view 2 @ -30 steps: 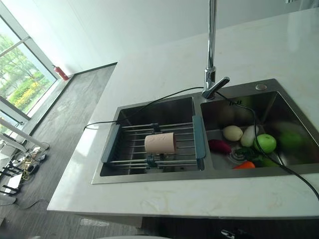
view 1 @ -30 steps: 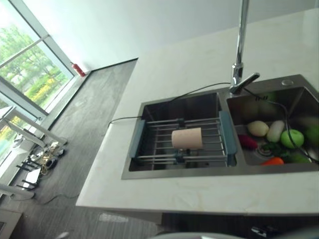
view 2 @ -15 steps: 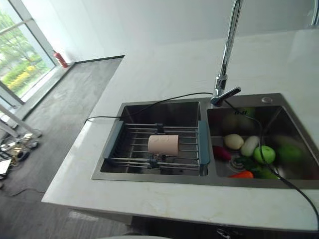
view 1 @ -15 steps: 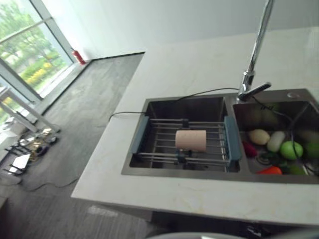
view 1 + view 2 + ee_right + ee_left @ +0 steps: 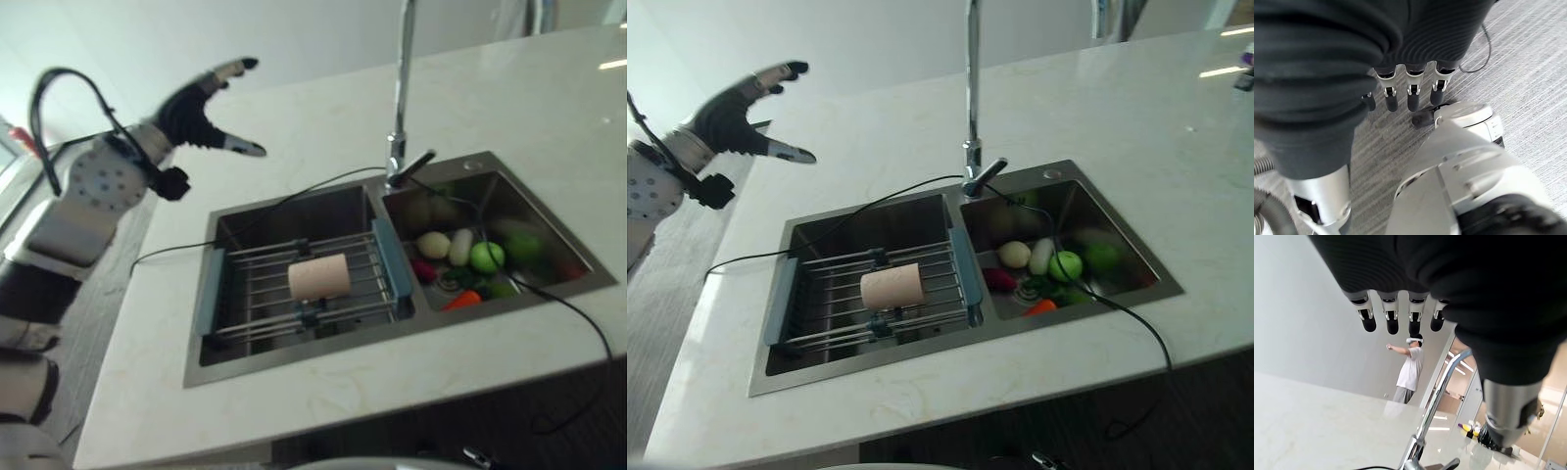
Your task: Place the dishes in the dishwasher.
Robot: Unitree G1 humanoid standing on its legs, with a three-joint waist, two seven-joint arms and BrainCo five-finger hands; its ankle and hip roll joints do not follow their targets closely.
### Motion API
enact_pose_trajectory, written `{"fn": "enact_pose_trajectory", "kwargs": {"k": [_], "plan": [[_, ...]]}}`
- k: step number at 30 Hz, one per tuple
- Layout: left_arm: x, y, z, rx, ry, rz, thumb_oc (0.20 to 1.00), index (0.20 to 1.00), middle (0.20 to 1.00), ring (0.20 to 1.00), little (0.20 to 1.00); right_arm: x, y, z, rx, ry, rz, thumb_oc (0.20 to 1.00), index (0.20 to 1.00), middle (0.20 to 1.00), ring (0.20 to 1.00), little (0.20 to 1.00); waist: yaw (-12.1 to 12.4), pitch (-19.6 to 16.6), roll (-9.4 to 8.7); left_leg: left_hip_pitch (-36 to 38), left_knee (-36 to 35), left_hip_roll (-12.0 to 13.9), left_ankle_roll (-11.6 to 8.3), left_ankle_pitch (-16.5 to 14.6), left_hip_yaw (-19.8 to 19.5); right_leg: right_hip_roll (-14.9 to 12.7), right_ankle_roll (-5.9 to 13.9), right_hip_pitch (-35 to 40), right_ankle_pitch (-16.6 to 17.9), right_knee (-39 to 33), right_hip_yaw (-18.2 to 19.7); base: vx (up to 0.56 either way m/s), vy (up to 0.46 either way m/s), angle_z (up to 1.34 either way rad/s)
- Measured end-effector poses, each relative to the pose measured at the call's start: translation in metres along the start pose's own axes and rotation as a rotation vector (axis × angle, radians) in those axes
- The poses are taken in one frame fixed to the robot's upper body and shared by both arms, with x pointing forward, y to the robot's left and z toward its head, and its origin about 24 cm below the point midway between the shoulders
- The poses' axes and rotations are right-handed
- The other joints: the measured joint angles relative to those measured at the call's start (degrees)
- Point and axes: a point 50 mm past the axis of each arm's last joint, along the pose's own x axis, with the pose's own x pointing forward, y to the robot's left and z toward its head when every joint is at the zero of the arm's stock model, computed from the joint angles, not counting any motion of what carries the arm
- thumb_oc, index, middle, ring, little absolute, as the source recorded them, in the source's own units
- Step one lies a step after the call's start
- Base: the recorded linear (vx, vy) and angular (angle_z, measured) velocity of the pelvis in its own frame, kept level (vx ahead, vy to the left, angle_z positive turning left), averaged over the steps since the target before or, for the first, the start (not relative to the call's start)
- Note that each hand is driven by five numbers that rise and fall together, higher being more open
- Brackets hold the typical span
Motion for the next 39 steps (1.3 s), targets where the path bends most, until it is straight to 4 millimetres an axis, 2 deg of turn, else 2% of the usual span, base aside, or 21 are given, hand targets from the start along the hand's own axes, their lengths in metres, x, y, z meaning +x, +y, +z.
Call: {"fn": "enact_pose_trajectory", "kwargs": {"k": [2,6,9,12,17,24,37,39], "plan": [[0.004,-0.015,-0.005,-0.005,0.033,-0.051,1.0,1.0,1.0,1.0,1.0,-0.002,-0.002,-0.008,0.0,0.02,-0.004,1.0,1.0,1.0,1.0,1.0,-0.15,0.1,0.05,0.42,-0.16,0.2,-0.26,-0.23,0.4,0.04,-0.01,-0.18,0.01,0.0,0.35,0.01,0.002,-0.19],[-0.004,-0.063,-0.034,-0.088,0.187,-0.266,1.0,1.0,1.0,1.0,1.0,-0.003,-0.003,-0.014,-0.018,0.037,-0.006,1.0,1.0,1.0,1.0,1.0,-0.85,0.49,0.86,0.65,-0.35,0.37,-0.39,-0.52,1.74,-0.05,0.22,-0.84,0.13,-0.02,1.93,0.0,0.024,-0.19],[-0.022,-0.102,-0.06,-0.201,0.334,-0.39,1.0,1.0,1.0,1.0,1.0,-0.003,-0.003,-0.014,-0.02,0.035,-0.004,1.0,1.0,1.0,1.0,1.0,-0.97,1.04,1.87,0.54,-0.36,0.38,-0.39,-0.52,1.76,-0.15,0.21,-0.98,0.17,-0.02,1.96,-0.02,0.041,0.0],[-0.045,-0.127,-0.086,-0.252,0.465,-0.463,1.0,1.0,1.0,1.0,1.0,-0.004,-0.005,-0.009,-0.024,0.014,-0.002,1.0,1.0,1.0,1.0,1.0,-0.93,1.51,2.77,0.41,-0.36,0.35,-0.34,-0.55,1.74,-0.2,0.2,-1.0,0.17,-0.03,1.93,-0.01,0.041,0.01],[-0.06,-0.141,-0.093,-0.257,0.508,-0.52,1.0,1.0,1.0,1.0,1.0,-0.004,-0.006,-0.005,-0.028,-0.004,0.005,1.0,1.0,1.0,1.0,1.0,0.02,1.59,2.96,0.34,-0.35,0.22,-0.28,-0.59,1.7,-0.32,-0.02,-0.97,0.32,-0.03,1.58,0.02,0.018,0.03],[-0.055,-0.165,-0.083,-0.337,0.471,-0.512,1.0,1.0,1.0,1.0,1.0,-0.003,-0.003,0.0,0.002,-0.03,0.013,1.0,1.0,1.0,1.0,1.0,0.02,1.57,2.99,0.35,-0.35,-0.05,-0.19,-0.64,1.67,-0.66,0.14,-1.03,0.33,-0.03,1.66,0.01,0.001,0.0],[-0.053,-0.166,-0.082,-0.338,0.462,-0.47,1.0,1.0,1.0,1.0,1.0,-0.005,-0.006,-0.005,0.009,-0.014,0.005,1.0,1.0,1.0,1.0,1.0,-0.38,1.64,3.14,-0.4,-0.33,-0.46,0.04,-0.78,1.75,-1.1,0.61,-1.92,0.31,-0.33,1.88,0.0,0.0,0.0],[-0.053,-0.166,-0.082,-0.34,0.46,-0.469,1.0,1.0,1.0,1.0,1.0,-0.005,-0.005,-0.003,0.007,-0.021,0.009,1.0,1.0,1.0,1.0,1.0,-0.46,2.11,3.78,-0.45,-0.34,-0.49,0.08,-0.82,1.82,-1.16,1.02,-2.03,0.06,-0.34,1.97,0.0,0.0,0.0]]}}
